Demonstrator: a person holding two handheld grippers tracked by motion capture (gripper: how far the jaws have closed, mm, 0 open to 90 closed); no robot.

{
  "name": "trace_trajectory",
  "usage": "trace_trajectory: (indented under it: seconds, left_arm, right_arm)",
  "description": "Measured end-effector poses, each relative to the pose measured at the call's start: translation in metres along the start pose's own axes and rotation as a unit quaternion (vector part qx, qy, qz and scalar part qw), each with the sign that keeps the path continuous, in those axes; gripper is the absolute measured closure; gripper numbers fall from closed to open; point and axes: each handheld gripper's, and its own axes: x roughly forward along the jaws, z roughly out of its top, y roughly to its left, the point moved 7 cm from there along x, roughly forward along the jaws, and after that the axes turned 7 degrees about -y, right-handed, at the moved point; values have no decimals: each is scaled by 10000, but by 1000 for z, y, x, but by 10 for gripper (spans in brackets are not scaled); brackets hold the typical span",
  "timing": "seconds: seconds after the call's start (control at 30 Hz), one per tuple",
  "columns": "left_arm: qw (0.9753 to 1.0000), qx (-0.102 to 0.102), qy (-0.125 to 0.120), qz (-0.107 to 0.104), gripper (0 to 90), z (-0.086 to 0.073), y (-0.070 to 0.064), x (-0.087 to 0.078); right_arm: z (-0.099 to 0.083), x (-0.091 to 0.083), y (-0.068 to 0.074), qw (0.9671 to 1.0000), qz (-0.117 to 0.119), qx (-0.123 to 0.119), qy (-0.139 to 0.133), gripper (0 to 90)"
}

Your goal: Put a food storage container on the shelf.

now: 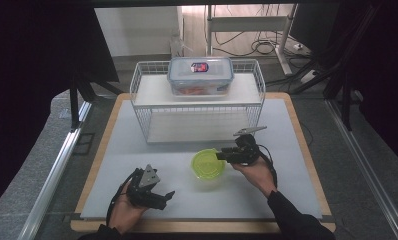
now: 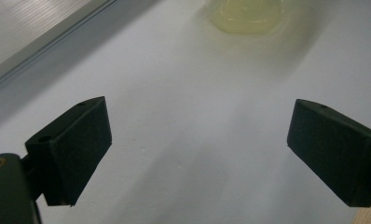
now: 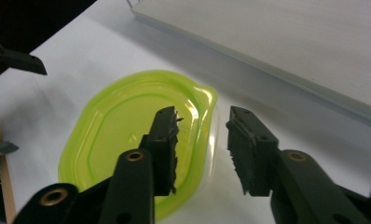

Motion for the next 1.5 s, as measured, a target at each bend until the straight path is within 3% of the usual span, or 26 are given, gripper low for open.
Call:
trace_trajectory:
  seconds: [0.07,0.17,0.33,0.5,0.57,0.7,0.93,1.1,1.27,1.4,1.5]
  left_arm:
    - [10000,5,8,-1,63,0,0,0]
    - [10000,3,3,-4,63,0,0,0]
    - [10000,15,21,-13,63,0,-1,1]
    - [10000,31,30,-10,63,0,-1,1]
    - [10000,29,31,-17,63,-1,-1,1]
    - [10000,38,35,-25,63,-1,-1,1]
    - [10000,49,33,-30,63,0,-2,1]
    - [10000,46,33,-35,63,-1,-2,1]
    - [10000,49,35,-34,63,0,-2,1]
    - [10000,56,36,-33,63,0,-2,1]
    - [10000,53,33,-34,63,0,-2,1]
  right_arm:
    - [1,6,0,10000,70,39,45,678]
    - [-1,11,-2,9998,-88,52,177,743]
    - [-2,11,-6,9990,66,397,212,788]
    - [-2,12,-7,9978,173,593,258,784]
    - [-2,14,-8,9973,199,665,246,725]
    - [-2,16,-8,9951,437,863,214,790]
    - [-2,13,-6,9951,388,890,205,803]
    - [4,8,1,9946,533,883,55,815]
    - [12,1,9,9916,802,1009,-111,834]
    - [13,0,10,9925,767,943,-136,835]
    - [14,-1,11,9907,858,1038,-186,843]
